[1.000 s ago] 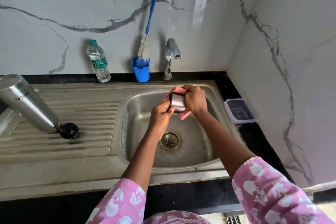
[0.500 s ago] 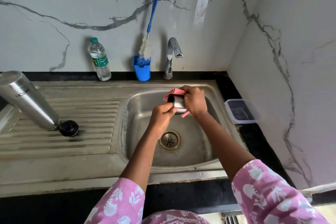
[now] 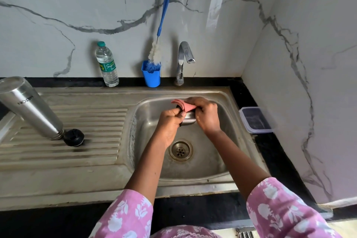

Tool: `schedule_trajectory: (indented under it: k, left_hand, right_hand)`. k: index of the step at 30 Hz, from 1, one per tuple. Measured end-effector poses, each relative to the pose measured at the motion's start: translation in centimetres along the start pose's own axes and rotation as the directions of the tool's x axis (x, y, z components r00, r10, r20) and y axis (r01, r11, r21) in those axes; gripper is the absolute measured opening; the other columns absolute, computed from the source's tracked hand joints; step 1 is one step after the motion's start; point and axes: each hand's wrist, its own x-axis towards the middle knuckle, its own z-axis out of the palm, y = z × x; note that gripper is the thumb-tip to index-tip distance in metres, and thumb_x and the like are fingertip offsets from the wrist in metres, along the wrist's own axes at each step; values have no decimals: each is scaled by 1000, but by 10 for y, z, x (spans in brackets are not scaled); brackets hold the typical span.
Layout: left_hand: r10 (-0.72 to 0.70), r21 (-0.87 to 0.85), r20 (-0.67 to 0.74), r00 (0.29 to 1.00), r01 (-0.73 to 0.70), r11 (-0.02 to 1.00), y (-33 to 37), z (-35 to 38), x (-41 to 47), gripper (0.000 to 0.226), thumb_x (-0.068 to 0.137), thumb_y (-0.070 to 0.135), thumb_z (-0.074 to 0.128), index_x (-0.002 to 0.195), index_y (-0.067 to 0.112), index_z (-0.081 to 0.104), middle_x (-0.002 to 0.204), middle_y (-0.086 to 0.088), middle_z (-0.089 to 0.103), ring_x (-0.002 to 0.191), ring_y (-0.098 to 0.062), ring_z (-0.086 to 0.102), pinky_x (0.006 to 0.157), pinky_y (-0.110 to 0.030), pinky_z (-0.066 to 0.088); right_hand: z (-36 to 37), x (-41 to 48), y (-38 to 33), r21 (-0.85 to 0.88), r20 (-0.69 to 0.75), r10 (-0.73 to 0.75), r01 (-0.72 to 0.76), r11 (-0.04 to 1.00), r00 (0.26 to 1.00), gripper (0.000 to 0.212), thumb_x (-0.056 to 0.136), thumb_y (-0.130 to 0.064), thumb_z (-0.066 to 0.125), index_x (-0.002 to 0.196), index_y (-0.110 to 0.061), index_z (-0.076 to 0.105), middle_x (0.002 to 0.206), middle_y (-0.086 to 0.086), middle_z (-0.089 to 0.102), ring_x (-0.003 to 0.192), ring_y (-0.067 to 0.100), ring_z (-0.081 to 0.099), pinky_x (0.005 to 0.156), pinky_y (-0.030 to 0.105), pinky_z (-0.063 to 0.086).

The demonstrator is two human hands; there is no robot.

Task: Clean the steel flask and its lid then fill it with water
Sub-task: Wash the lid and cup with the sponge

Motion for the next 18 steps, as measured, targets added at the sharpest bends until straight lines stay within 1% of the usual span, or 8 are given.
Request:
schedule_trajectory:
  k: [2,3,5,7,10,12,14,18]
  left_hand:
    - [84,149,-8,996,-82,985,-5,-4,0,35,88,-17,44,116,-5,60,83,1,71,84,-5,62,90,-22,45]
    - [122,199,-8,992,-118,973,-7,-5,0,34,88,-16,46,114,-2,62,92,-5,70,92,-11,63,94,-25,45]
    - [184,233,-28,982,-173,957,-9,-6,0,34,89,-15,46,115,-1,62,101,-8,67,93,-7,63,89,-20,46]
    - [231,209,-90,969,-209,955,-8,-4,0,35,90,-16,43,117,-4,61,97,-4,66,82,4,63,78,-11,47]
    - [301,278,-178,937,-245,929,-12,-2,3,27,89,-12,47,104,0,66,87,2,66,78,-1,59,76,-16,46]
    - [372,390,-209,904,-271,880,-19,-5,4,21,88,-9,50,93,1,67,83,0,65,77,-10,56,74,-22,44]
    - [473,533,-209,856,-305,789,-26,-7,2,16,87,-6,51,89,-2,67,79,-9,65,74,-15,52,66,-21,39]
    - [609,679,-153,778,-365,637,-27,-5,-5,17,81,-4,49,78,-5,65,62,-14,60,64,-6,43,54,-8,33]
  right_hand:
    - [-3,8,-3,27,61,167,-169,985,984,45,70,13,39,96,-1,72,94,11,71,86,24,66,75,1,43]
    - [-4,14,-2,22,113,274,-278,960,955,44,73,13,38,96,-3,72,91,9,69,80,23,65,65,7,48]
    - [-8,26,0,14,195,419,-429,903,887,40,74,12,38,89,-5,71,81,11,65,73,23,60,56,21,46]
    - [-10,32,3,138,283,508,-559,818,813,35,70,15,38,78,-4,67,68,10,61,69,24,53,57,24,40]
    - [-10,27,2,316,397,573,-693,648,717,33,60,13,38,75,-2,63,64,12,57,65,28,54,59,29,43]
    - [-8,23,4,318,458,585,-738,595,670,36,64,16,34,78,0,63,66,15,55,63,28,54,57,29,43]
    - [-6,22,6,297,489,606,-773,561,628,36,70,17,31,82,2,62,65,15,53,59,27,52,53,28,41]
    - [-5,22,8,266,518,690,-862,432,506,31,80,12,31,76,-2,58,58,13,55,50,21,55,43,22,45]
